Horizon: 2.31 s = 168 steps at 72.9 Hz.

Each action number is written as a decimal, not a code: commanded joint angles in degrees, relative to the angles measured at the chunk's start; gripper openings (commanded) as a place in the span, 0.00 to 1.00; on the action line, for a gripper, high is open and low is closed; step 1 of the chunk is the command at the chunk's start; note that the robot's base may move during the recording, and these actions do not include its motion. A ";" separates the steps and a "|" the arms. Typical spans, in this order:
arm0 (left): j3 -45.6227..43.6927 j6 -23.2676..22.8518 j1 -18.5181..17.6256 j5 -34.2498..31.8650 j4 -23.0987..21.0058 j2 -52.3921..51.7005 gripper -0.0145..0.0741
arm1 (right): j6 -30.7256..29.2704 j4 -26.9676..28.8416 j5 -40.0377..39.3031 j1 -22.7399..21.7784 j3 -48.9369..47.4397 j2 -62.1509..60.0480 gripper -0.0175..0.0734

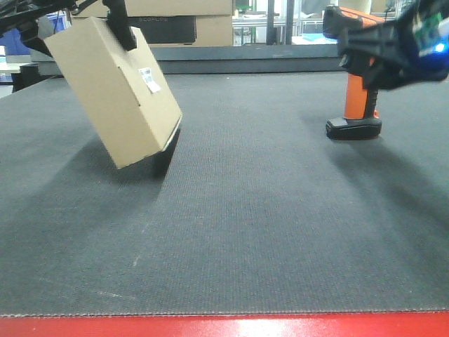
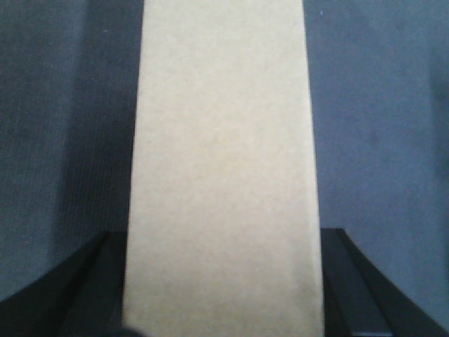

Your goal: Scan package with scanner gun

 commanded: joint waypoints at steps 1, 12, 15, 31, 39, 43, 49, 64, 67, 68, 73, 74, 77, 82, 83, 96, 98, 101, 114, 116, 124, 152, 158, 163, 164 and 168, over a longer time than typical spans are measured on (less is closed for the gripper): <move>-1.23 3.07 -0.30 0.57 -0.02 -2.17 0.04 | -0.03 -1.43 0.13 -0.24 -0.16 -2.41 0.01; -1.23 9.61 -0.30 0.83 1.32 -6.73 0.04 | -0.03 -1.43 0.13 -0.24 -0.16 -5.32 0.01; -1.23 10.63 -0.30 1.07 2.54 -8.03 0.04 | -0.03 -1.43 0.23 -0.24 -0.16 -5.83 0.01; 2.39 11.89 0.82 3.70 10.40 -15.44 0.04 | -0.03 -1.43 0.60 -0.24 -0.16 -7.68 0.01; 7.69 11.89 3.23 1.88 10.72 -20.06 0.04 | -0.03 -1.43 0.60 -0.24 -0.16 -8.76 0.01; 9.89 11.89 4.34 0.87 10.72 -22.20 0.04 | -0.03 -1.43 0.60 -0.24 -0.16 -9.32 0.01; 13.01 11.89 6.57 -0.39 10.72 -25.65 0.04 | -0.03 -1.43 0.60 -0.24 -0.16 -10.14 0.01; 15.58 11.89 10.47 -0.46 11.45 -29.27 0.04 | -0.03 -1.43 0.71 -0.24 -0.16 -11.22 0.01; 15.58 11.89 10.66 -0.34 11.45 -29.27 0.04 | -0.03 -1.43 0.71 -0.24 -0.16 -11.22 0.01; 15.68 11.89 10.69 -0.34 11.45 -29.27 0.04 | -0.03 -1.43 0.71 -0.24 -0.16 -11.22 0.01; 15.67 11.89 10.82 -0.34 11.45 -29.27 0.04 | -0.03 -1.43 0.71 -0.24 -0.16 -11.22 0.01; 15.67 11.89 10.82 -0.34 11.45 -29.27 0.04 | -0.03 -1.43 0.71 -0.24 -0.16 -11.22 0.01; 15.67 11.89 10.82 -0.34 11.45 -29.27 0.04 | -0.03 -1.43 0.71 -0.24 -0.16 -11.22 0.01; 15.67 11.89 10.82 -0.34 11.45 -29.27 0.04 | -0.03 -1.43 0.71 -0.24 -0.16 -11.22 0.01; 15.67 11.89 10.82 -0.34 11.45 -29.27 0.04 | -0.03 -1.43 0.71 -0.24 -0.16 -11.22 0.01; 15.67 11.89 10.80 -1.85 11.45 -29.27 0.04 | -0.03 -1.43 0.71 -0.24 -0.16 -11.22 0.01; 15.67 11.89 10.80 -2.27 11.45 -29.27 0.04 | -0.03 -1.43 0.71 -0.24 -0.16 -11.22 0.01; 15.67 11.89 10.80 -2.87 11.45 -29.27 0.04 | -0.03 -1.43 0.71 -0.24 -0.16 -11.22 0.01; 15.67 11.89 10.80 -5.83 11.45 -29.27 0.04 | -0.03 -1.43 0.71 -0.24 -0.16 -11.22 0.01; 15.67 11.89 10.80 -6.46 11.45 -29.27 0.04 | -0.03 -1.43 0.71 -0.24 -0.16 -11.22 0.01; 15.67 11.89 10.80 -9.11 11.45 -29.27 0.04 | -0.03 -1.43 0.71 -0.24 -0.16 -11.22 0.01; 15.67 11.89 10.80 -12.22 11.45 -29.27 0.04 | -0.03 -1.43 0.81 -0.24 -0.16 -11.20 0.01; 15.67 11.89 10.80 -12.22 11.45 -29.27 0.04 | -0.03 -2.32 0.81 -0.24 -0.16 -11.20 0.01; 15.67 11.89 10.80 -12.22 11.45 -29.27 0.04 | 0.95 -9.69 1.79 -0.24 -0.16 -11.20 0.01; 15.67 11.89 10.80 -12.22 11.45 -29.27 0.04 | 2.54 -11.18 2.22 -0.24 -0.16 -11.20 0.01; 15.67 11.89 10.80 -12.22 11.45 -29.27 0.04 | 9.18 -16.64 3.05 -0.24 -0.16 -11.20 0.01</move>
